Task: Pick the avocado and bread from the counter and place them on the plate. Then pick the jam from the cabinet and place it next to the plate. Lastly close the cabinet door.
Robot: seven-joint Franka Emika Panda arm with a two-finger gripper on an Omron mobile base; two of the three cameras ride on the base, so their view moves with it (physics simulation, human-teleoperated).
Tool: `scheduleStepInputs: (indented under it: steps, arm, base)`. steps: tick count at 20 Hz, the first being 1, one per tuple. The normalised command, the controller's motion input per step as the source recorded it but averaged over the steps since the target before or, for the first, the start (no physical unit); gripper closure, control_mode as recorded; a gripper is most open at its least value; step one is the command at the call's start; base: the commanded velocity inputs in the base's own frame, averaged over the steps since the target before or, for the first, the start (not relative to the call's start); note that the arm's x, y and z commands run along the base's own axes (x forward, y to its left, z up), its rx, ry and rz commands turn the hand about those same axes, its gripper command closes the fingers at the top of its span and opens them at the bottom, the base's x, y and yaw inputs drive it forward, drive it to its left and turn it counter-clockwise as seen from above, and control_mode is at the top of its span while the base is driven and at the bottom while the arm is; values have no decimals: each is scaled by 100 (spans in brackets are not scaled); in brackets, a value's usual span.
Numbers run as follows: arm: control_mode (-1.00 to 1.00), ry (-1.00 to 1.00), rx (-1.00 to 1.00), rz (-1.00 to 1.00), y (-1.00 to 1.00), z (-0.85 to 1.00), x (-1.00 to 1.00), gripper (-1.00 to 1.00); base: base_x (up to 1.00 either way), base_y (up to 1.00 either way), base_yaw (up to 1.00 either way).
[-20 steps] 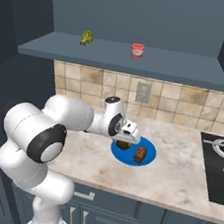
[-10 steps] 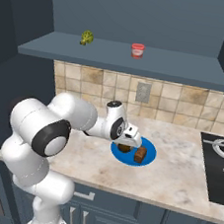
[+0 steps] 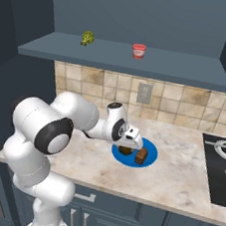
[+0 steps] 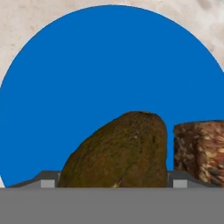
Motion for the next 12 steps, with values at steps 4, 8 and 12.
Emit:
scheduleStepInputs:
  steps: [4, 8, 12]
  arm:
    - [-100, 3, -2, 0, -3, -16, 0, 100]
    - [-100, 2, -2, 0, 0, -7, 0, -100]
    - [-100, 0, 0, 0, -12, 2, -1, -100]
  base:
    - [0, 0, 0]
    - [0, 0, 0]
    - [0, 0, 0]
